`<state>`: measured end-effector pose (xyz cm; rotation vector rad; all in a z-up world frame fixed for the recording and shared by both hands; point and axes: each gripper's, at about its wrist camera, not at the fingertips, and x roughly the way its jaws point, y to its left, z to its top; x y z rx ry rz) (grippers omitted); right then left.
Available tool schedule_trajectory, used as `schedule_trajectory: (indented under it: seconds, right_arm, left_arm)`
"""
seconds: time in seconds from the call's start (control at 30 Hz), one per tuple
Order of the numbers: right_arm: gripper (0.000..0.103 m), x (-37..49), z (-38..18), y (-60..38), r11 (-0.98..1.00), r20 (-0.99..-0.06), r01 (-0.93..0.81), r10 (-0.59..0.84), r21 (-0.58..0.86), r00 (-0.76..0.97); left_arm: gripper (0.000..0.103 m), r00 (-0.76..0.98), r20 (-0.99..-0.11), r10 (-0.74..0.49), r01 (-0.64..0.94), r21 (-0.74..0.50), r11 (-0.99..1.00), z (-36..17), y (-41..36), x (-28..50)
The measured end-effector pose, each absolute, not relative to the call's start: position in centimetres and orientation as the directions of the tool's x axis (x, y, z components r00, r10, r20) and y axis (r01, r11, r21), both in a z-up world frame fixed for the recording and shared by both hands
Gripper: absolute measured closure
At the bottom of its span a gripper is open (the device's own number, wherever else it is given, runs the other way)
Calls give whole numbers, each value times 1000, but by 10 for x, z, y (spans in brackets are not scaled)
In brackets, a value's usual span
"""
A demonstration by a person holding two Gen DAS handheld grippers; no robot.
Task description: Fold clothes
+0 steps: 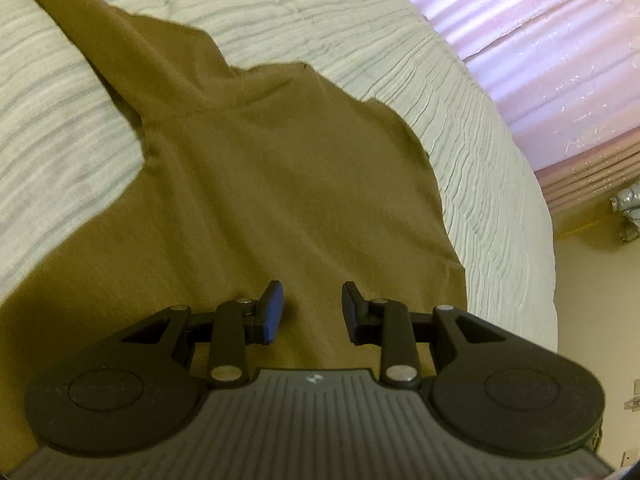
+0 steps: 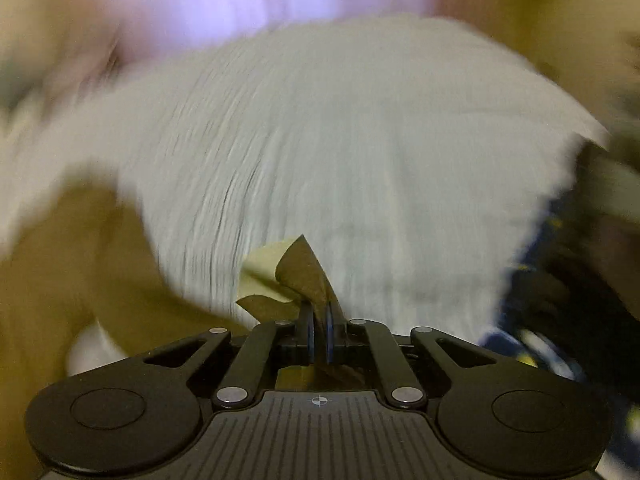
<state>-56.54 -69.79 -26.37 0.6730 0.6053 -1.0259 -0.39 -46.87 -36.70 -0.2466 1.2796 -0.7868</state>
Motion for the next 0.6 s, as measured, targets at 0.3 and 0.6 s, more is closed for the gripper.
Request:
schedule_trajectory:
  seconds: [0.3,0.6]
  right_arm:
    - [99,-731,-266,-622,-634,-764,554,-645,540,6]
    - [68,-719,-319,-615,-497,-705,555,-662,666,253]
  left_arm:
    - [77,55,-756,-653,377,-590,714,-372,-467,-14]
    - [77,50,-771,-635,372,-576,728,-378,-453,-19]
